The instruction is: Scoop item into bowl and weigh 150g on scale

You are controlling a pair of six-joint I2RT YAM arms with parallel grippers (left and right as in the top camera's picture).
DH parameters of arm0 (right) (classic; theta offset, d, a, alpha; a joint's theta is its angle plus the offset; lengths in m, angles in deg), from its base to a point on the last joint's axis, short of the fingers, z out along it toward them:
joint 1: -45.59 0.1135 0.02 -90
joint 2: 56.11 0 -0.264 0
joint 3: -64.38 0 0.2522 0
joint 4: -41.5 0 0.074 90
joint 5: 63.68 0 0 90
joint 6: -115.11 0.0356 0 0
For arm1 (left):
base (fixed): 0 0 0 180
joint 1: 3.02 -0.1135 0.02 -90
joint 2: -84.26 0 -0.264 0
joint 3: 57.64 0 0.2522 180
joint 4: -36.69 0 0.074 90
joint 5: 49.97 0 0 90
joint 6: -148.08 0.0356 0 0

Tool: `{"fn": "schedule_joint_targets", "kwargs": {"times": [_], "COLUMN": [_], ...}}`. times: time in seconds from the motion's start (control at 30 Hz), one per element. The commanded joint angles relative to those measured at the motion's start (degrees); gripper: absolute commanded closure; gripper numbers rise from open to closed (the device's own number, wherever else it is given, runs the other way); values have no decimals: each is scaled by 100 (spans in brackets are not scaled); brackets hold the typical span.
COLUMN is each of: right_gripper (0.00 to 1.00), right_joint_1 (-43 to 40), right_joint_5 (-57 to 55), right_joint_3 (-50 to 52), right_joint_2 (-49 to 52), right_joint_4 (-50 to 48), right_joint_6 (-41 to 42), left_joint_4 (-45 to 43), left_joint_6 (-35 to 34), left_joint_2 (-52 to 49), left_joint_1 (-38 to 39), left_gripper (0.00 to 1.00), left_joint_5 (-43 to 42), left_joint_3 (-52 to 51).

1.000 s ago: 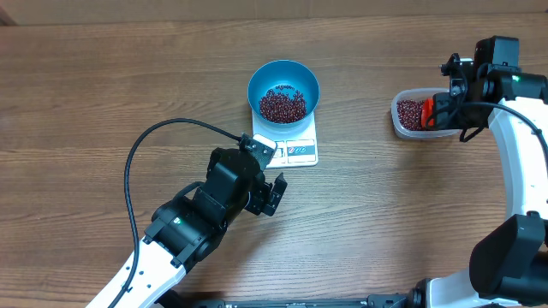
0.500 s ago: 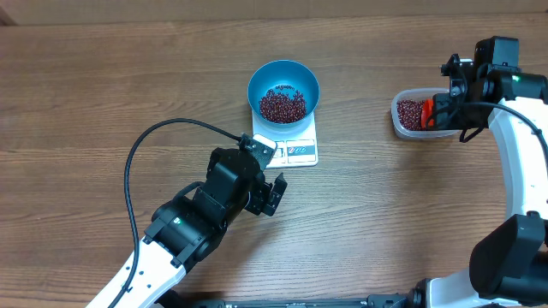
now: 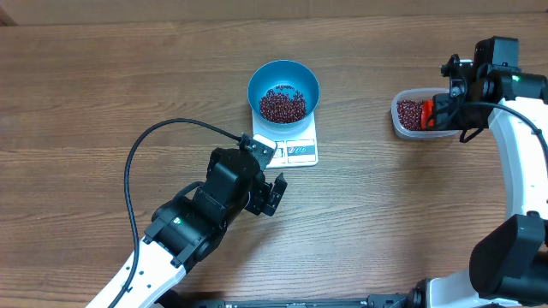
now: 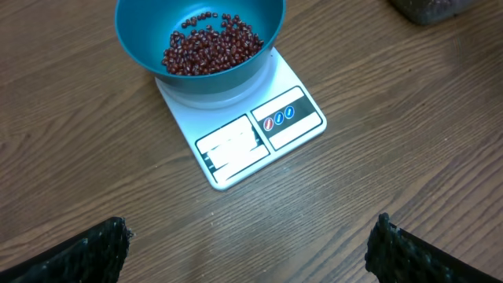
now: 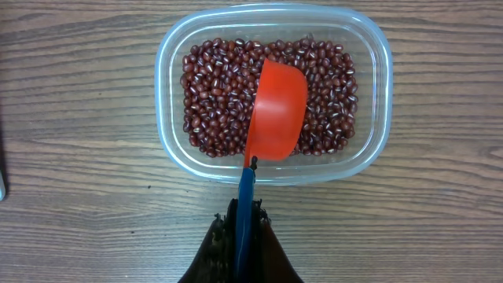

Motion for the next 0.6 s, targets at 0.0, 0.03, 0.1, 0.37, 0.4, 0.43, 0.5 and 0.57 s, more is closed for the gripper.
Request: {"fn": "schedule_joint_targets", "kwargs": {"times": [0.0,0.03,0.1,0.37,0.4,0.43,0.5,0.57], "right_gripper": [96,96,96,96,96,96,96,96], "right_joint_1": [17,17,17,17,17,17,17,17], "right_joint_5": [4,4,4,4,4,4,4,4], "right_joint_3": [26,26,26,26,26,26,26,26], "right_joint_2": [33,33,33,33,33,33,33,33], "right_joint_4": [-11,-9,4,13,15,20,26,31], "right_joint_6": [0,0,2,0,0,0,0,2], "left_joint_4": [-2,-2,-2,-2,0,-2,-2,0], "left_joint_6": [92,92,90,90,92,90,90,90], "left_joint_2": [-39,-39,-39,-39,-39,-39,-39,-39], "left_joint_1": [-26,-26,-26,-26,-26,-26,-26,-26], "left_gripper": [0,1,0,0,0,1,1,0], "left_joint_5": [-68,-68,-68,-68,-68,-68,-68,-68], "left_joint_3": [-4,-4,-4,-4,-4,-4,-4,-4]}}
